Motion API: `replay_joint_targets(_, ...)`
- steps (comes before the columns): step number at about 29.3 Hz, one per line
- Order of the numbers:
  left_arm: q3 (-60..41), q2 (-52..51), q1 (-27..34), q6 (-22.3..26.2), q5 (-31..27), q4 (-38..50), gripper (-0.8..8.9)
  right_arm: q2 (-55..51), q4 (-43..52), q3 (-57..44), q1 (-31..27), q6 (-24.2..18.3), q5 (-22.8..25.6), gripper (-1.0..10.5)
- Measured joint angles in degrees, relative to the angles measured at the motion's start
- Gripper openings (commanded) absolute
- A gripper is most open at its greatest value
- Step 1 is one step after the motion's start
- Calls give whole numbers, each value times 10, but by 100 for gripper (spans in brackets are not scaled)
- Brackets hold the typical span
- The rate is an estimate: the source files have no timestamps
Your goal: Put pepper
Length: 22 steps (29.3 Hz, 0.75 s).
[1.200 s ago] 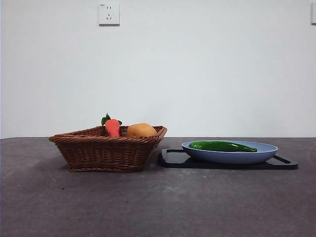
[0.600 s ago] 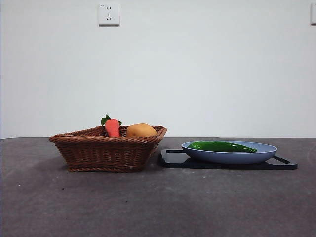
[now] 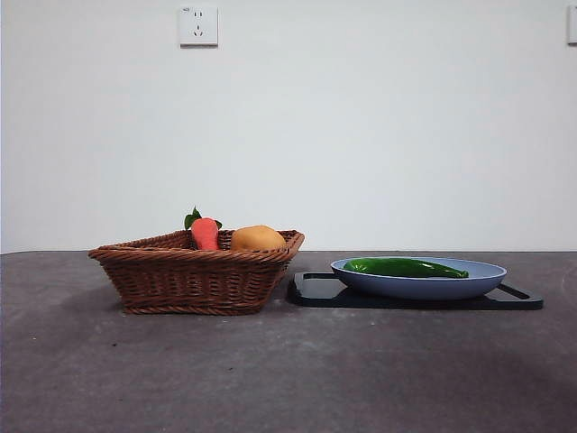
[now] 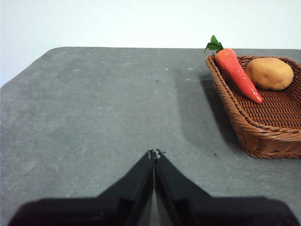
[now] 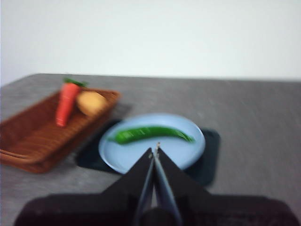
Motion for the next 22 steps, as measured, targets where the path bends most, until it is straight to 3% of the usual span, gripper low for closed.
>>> replay_joint_targets(12, 0, 0, 0, 0, 0, 0, 8, -64, 10, -103, 0, 30, 19, 11)
replay_joint_targets(22, 0, 0, 0, 0, 0, 0, 8, -65, 10, -106, 0, 41, 21, 11)
